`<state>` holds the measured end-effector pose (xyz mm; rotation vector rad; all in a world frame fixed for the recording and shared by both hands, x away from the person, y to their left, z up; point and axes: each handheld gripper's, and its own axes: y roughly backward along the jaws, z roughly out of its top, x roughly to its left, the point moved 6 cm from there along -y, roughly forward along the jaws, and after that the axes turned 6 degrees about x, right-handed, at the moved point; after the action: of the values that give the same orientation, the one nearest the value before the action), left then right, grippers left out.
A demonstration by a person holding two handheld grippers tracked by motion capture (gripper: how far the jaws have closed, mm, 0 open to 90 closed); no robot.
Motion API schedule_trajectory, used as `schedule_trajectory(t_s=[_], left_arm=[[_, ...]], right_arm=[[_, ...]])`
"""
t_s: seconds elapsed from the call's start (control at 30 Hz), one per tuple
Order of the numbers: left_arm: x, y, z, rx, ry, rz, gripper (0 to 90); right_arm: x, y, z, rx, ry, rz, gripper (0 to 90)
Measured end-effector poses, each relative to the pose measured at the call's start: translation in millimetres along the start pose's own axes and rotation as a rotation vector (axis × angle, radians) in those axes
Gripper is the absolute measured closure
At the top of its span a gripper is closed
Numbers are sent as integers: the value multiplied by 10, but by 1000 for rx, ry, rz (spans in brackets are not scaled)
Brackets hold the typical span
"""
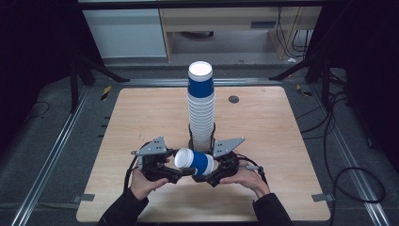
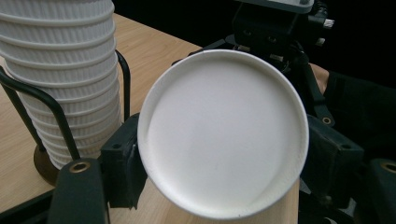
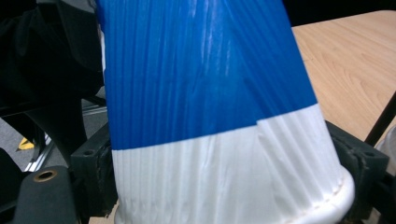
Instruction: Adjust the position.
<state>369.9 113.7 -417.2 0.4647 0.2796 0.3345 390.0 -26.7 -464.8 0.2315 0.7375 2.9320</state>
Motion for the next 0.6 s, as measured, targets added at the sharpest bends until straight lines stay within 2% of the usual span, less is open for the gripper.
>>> schedule_trajectory(t_s=[0.17, 0.27, 0.3, 0.47, 0.57, 0.6], left_arm=[[26, 57, 20, -20, 9, 14, 234], [40, 104, 30, -16, 7, 22, 217], [46, 127, 28, -1, 7, 17, 206], [73, 135, -5, 47, -3, 34, 183], [96, 76, -87, 126, -12, 36, 170], [96, 76, -87, 126, -12, 36, 169]], right_arm=[[-25, 30, -14, 6, -4, -14, 157], [-44, 57, -18, 12, 0, -28, 157], [-62, 91, -23, 23, 9, -51, 156], [-99, 159, -41, 49, 27, -96, 155], [-107, 167, -68, 91, 54, -125, 154], [-107, 167, -68, 91, 54, -125, 154]])
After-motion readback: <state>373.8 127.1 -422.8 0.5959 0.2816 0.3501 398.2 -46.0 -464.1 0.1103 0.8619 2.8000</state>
